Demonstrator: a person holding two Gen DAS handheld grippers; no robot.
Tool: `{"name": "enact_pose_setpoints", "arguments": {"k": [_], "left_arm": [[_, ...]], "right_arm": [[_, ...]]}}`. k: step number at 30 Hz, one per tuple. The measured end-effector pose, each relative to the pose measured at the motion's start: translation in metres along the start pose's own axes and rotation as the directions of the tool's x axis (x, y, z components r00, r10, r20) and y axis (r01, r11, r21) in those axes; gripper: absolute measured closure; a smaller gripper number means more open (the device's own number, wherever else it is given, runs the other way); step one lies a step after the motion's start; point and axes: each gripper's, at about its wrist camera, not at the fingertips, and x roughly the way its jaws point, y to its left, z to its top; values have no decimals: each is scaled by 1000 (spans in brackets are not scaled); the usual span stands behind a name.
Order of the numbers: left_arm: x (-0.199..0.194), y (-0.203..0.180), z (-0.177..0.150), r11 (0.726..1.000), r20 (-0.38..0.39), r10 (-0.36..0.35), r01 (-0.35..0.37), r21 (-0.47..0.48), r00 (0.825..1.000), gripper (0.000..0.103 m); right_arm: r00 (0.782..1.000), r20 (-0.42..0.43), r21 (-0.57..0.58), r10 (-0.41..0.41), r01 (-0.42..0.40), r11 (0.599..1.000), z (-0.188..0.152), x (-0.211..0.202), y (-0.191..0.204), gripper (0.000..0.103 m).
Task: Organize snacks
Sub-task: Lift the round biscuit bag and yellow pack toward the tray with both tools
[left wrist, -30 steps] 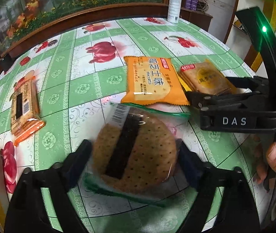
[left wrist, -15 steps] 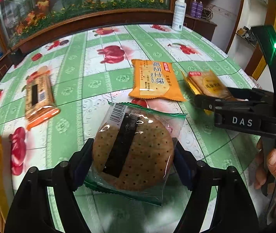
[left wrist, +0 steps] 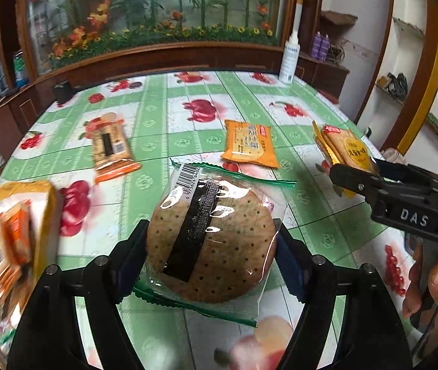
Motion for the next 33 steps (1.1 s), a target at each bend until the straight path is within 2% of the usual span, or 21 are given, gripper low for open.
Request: {"name": "enact_pose_setpoints", "arguments": {"k": [6,13,33], "left_arm": [[-34,12,-11,999,48,44,-43,-24,998,27],[-56,26,-27,997,60,58,-55,-49,997,27],[-89,98,-61,968,72,184,-168,-187,980,27]], "right_arm": [[997,54,-27,49,-47,999,-8,-38,25,26],[992,78,-50,94,-91,995,-20,-62,51,26],[975,36,-149,219,-212,966,-44,-63,134,26]]}}
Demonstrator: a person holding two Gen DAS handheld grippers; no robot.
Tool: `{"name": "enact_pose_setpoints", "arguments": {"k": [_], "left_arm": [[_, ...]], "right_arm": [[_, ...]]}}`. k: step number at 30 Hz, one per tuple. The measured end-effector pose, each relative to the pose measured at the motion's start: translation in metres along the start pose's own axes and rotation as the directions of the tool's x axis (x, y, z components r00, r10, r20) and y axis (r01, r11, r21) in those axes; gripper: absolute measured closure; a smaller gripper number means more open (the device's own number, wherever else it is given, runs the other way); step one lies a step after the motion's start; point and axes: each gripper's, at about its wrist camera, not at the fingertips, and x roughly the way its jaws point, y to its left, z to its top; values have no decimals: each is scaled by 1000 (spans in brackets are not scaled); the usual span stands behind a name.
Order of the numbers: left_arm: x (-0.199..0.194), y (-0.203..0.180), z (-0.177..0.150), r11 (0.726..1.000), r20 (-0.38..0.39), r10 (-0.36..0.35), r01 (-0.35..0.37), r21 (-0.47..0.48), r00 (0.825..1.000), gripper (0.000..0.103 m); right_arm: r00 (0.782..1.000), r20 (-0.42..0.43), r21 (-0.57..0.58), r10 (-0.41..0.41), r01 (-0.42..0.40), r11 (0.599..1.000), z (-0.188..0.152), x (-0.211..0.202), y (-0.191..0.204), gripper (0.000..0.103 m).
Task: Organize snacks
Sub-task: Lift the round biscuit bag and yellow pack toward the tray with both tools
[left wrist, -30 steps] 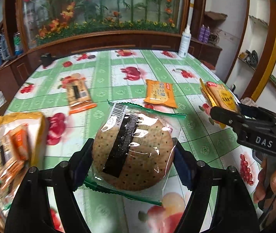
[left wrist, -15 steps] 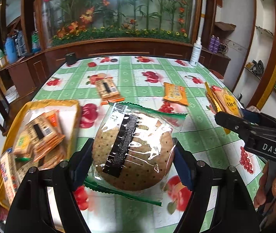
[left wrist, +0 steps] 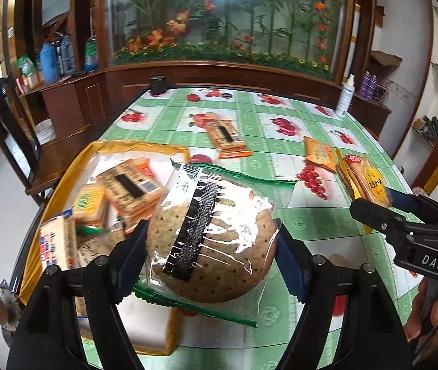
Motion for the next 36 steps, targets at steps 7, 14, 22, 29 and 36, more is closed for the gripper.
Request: {"name": "enact_pose_setpoints", "arguments": {"k": [7,14,22,29,36], "left_arm": [[-3,19,-4,999,4,16,-16,-33,1000,27],[-6,47,-7,996,9,38,-37,-84,999,27],[-7,87,-14,984,-2,76,-75,-160,997,27],[-4,107,-20,975,-15,100,-101,-197,995,27],[1,119,-20,970,-28,106,-110,-218,994,27]], "right_arm": [[1000,-17,-33,25,-25,999,-1,8,19,26],[998,-33,-57,44,-46,997,2,16,31,26],[994,-56,-89,89,-93,992,10,32,54,26],[984,-84,-131,155,-165,977,30,62,90,26],[967,-120,-154,223,-240,958,54,98,130,26]]}}
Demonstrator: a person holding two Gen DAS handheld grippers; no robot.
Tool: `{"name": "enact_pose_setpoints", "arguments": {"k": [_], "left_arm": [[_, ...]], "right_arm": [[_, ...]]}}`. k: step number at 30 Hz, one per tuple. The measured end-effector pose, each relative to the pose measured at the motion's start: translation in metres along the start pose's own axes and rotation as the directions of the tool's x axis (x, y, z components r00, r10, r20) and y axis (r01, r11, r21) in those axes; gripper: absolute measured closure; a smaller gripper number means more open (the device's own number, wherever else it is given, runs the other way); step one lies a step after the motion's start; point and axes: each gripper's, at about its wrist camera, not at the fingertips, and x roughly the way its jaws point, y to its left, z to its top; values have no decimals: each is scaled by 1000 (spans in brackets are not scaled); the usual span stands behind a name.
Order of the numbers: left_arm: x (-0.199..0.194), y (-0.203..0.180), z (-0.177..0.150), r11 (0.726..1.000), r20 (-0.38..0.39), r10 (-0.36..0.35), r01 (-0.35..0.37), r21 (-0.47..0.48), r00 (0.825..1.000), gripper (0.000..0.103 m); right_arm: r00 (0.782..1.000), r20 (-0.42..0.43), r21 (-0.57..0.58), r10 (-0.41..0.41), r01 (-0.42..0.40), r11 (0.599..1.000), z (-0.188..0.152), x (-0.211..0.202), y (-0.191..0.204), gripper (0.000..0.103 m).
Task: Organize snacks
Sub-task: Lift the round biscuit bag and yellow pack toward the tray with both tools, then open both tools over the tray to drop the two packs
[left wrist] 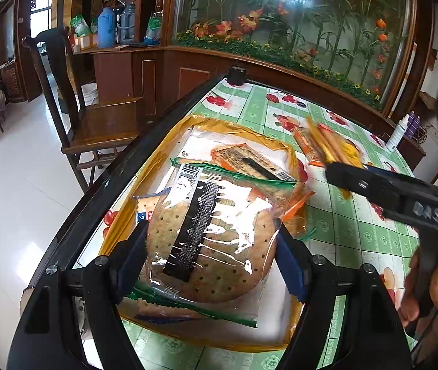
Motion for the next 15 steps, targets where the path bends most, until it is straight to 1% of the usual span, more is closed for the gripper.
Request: {"name": "enact_pose_setpoints", "arguments": {"k": [6,10,15], "left_arm": [[6,8,2,1000,-10,3,-3,-13,1000,27],[11,10,4,1000,-18,5,-6,-12,1000,27],[15,13,6,1000,-24,10,-10,-11,1000,27]], "right_arm": [[998,-51,-10,37,-38,999,19,43,13,26],[996,-72,-18,56,-58,998,28,61,19,26],[994,-98,-34,52,-55,998,42,85,25,26]]}}
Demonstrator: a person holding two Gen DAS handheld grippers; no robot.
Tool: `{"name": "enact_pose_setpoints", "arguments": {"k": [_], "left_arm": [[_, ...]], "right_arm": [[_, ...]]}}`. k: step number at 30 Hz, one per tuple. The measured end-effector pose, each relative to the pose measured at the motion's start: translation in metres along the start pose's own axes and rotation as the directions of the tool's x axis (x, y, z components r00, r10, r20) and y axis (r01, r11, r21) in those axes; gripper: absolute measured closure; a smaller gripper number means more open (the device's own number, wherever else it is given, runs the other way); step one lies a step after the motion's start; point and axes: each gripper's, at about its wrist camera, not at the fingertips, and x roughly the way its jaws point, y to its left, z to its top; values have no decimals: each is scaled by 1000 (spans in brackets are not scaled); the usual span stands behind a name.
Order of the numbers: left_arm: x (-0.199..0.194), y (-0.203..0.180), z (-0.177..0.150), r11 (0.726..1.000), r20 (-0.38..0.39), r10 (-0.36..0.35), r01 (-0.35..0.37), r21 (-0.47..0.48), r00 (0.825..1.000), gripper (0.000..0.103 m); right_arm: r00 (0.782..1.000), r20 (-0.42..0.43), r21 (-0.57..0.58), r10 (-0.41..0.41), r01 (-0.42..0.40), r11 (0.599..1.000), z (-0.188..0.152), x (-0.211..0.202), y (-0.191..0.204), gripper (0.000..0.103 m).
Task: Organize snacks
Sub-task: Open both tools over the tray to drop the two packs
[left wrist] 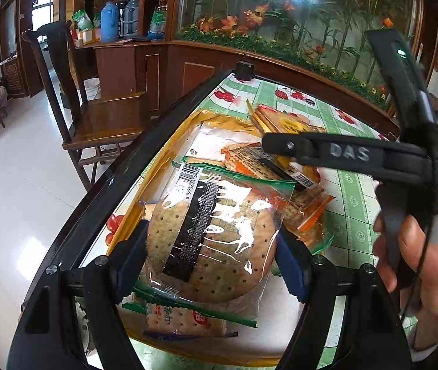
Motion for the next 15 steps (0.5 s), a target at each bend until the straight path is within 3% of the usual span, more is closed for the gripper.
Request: {"name": "enact_pose_setpoints", "arguments": {"k": [15], "left_arm": [[6,0,2,1000,-14,-2,2,2,1000,27]], "right_arm": [[998,-55,45,11,-9,999,12,42,-15,22]]}}
